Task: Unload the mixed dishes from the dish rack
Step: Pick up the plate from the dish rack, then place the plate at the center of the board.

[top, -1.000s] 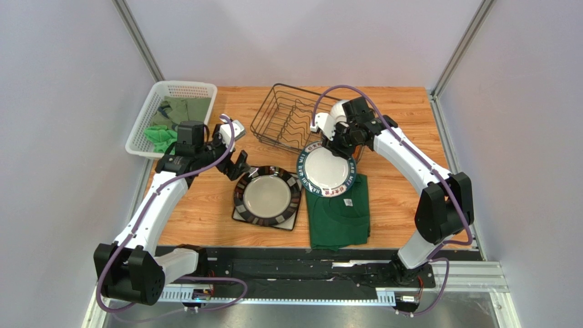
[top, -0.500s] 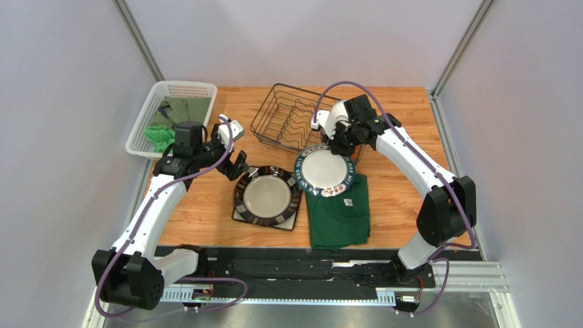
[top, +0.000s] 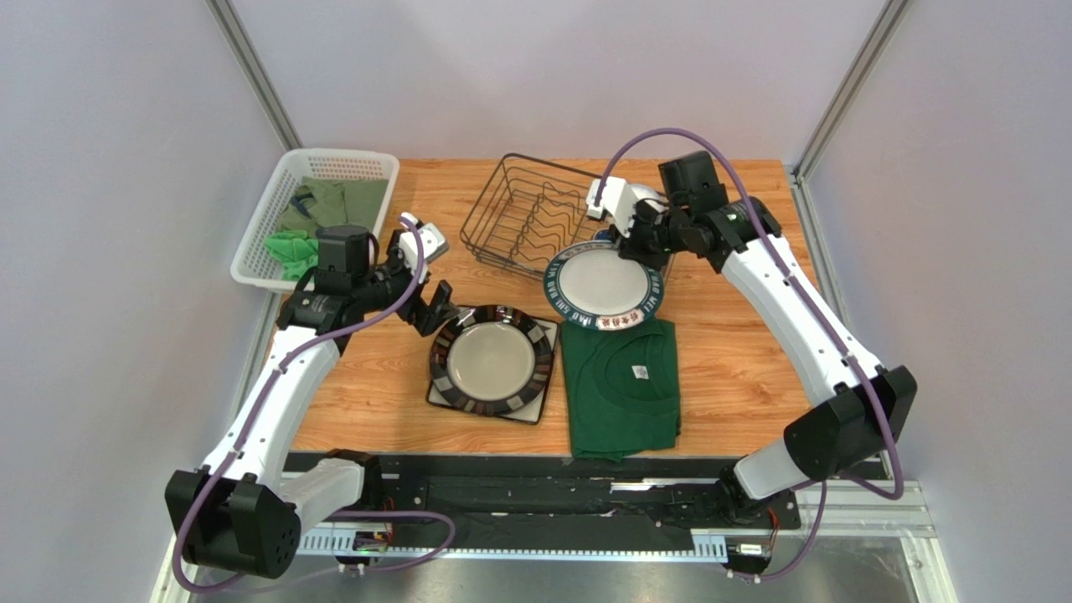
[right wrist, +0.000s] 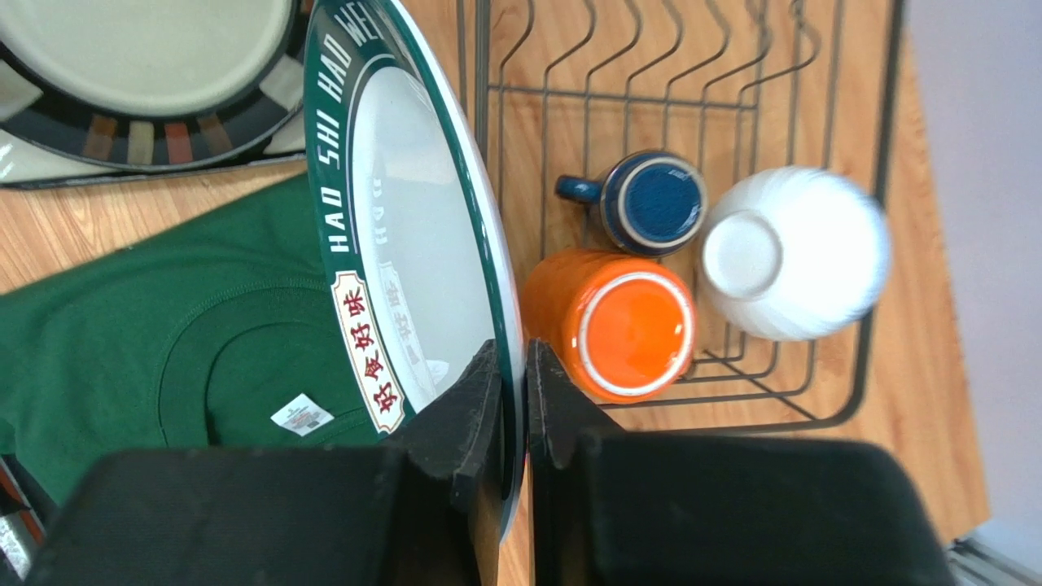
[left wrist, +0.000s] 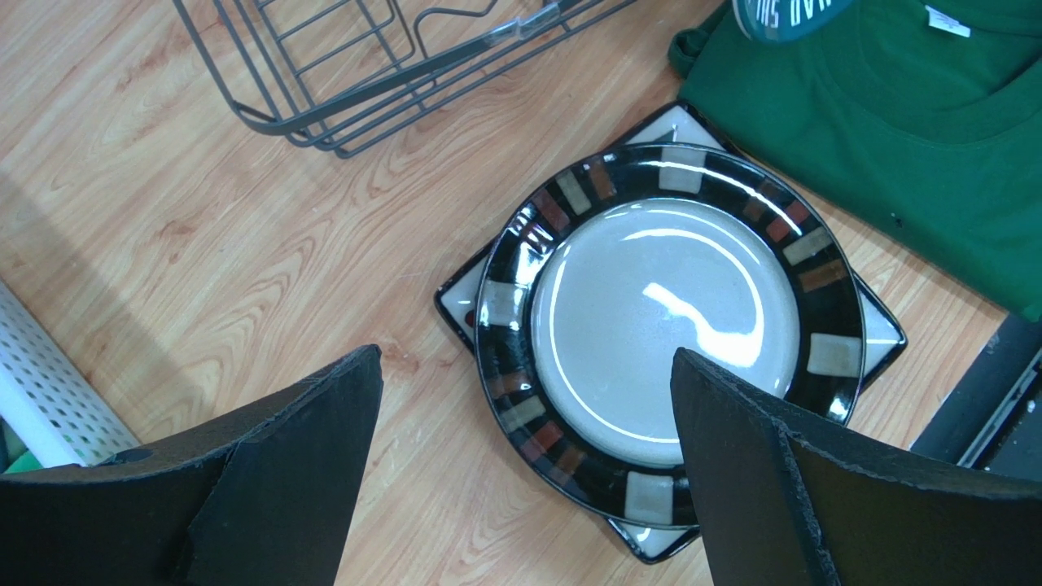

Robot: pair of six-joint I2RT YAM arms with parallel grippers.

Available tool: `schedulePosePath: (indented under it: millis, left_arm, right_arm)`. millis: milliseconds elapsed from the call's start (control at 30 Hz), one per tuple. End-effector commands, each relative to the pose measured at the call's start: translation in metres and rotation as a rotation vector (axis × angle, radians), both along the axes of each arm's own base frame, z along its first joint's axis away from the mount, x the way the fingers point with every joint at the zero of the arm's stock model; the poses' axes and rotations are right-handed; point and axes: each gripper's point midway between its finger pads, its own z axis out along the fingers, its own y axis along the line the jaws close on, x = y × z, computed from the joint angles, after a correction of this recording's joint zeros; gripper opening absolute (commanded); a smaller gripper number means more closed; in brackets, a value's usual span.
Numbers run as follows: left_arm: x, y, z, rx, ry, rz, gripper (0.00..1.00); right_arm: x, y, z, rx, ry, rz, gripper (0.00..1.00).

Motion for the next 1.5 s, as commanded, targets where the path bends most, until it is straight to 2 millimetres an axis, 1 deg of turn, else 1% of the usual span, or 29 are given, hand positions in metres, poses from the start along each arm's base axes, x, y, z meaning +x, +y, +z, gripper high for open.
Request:
schedulePosePath:
  millis: [0, 100, 200, 333, 367, 400, 467, 533, 600, 633, 733, 833, 1067, 1100, 1167, 1200, 1267, 1367, 1467]
  left_arm:
    - [-0.003, -0.008, 0.033, -0.041, -0.081, -0.042, 0.96]
    - [-0.005, -0.009, 0.037, -0.046, -0.077, -0.047, 0.96]
    - [-0.009, -0.013, 0.043, -0.071, -0.069, -0.064, 0.96]
    - [-0.019, -0.026, 0.055, -0.146, -0.068, -0.125, 0.95]
    - [-0.020, -0.028, 0.055, -0.161, -0.062, -0.137, 0.95]
    - [-0.023, -0.033, 0.061, -0.196, -0.062, -0.159, 0.95]
    - [-0.027, -0.039, 0.063, -0.230, -0.047, -0.182, 0.94]
    - [-0.030, -0.046, 0.069, -0.270, -0.036, -0.206, 0.94]
    - [-0.031, -0.051, 0.070, -0.283, -0.026, -0.211, 0.94]
    - [-0.035, -0.057, 0.070, -0.286, -0.017, -0.231, 0.93]
    - [-0.044, -0.068, 0.071, -0.301, 0.002, -0.279, 0.93]
    - [-0.048, -0.075, 0.071, -0.317, 0.026, -0.303, 0.93]
    - [-0.042, -0.079, 0.062, -0.303, 0.036, -0.309, 0.92]
    - [-0.041, -0.081, 0.060, -0.302, 0.039, -0.312, 0.86]
    - [-0.041, -0.083, 0.054, -0.298, 0.056, -0.317, 0.81]
    - [-0.040, -0.083, 0.054, -0.299, 0.059, -0.316, 0.77]
    - [-0.038, -0.084, 0.050, -0.295, 0.066, -0.319, 0.71]
    - [-0.038, -0.085, 0.051, -0.300, 0.070, -0.332, 0.59]
    - [-0.039, -0.087, 0.052, -0.308, 0.074, -0.348, 0.36]
  right_arm:
    - [-0.016, 0.011, 0.065, 0.138, -0.113, 0.046, 0.00]
    - [-0.023, 0.017, 0.073, 0.188, -0.088, 0.045, 0.00]
    - [-0.032, 0.024, 0.071, 0.229, -0.038, 0.052, 0.00]
    - [-0.044, 0.035, 0.072, 0.304, -0.002, 0.059, 0.00]
    - [-0.044, 0.040, 0.074, 0.329, 0.002, 0.051, 0.00]
    - [-0.048, 0.044, 0.069, 0.335, 0.017, 0.058, 0.00]
    - [-0.050, 0.051, 0.073, 0.365, 0.014, 0.053, 0.00]
    - [-0.053, 0.058, 0.067, 0.362, 0.019, 0.056, 0.00]
    - [-0.055, 0.068, 0.069, 0.376, 0.003, 0.059, 0.00]
    - [-0.057, 0.071, 0.066, 0.378, 0.006, 0.059, 0.00]
    - [-0.060, 0.083, 0.067, 0.393, 0.004, 0.063, 0.00]
    - [-0.063, 0.092, 0.065, 0.397, 0.016, 0.071, 0.00]
    - [-0.066, 0.106, 0.066, 0.435, 0.037, 0.085, 0.00]
    - [-0.066, 0.108, 0.066, 0.439, 0.043, 0.089, 0.00]
    - [-0.068, 0.111, 0.067, 0.452, 0.053, 0.092, 0.00]
    - [-0.068, 0.112, 0.066, 0.452, 0.061, 0.095, 0.00]
    - [-0.070, 0.115, 0.064, 0.455, 0.075, 0.101, 0.00]
    - [-0.072, 0.115, 0.059, 0.451, 0.087, 0.103, 0.00]
    - [-0.073, 0.115, 0.052, 0.443, 0.100, 0.107, 0.02]
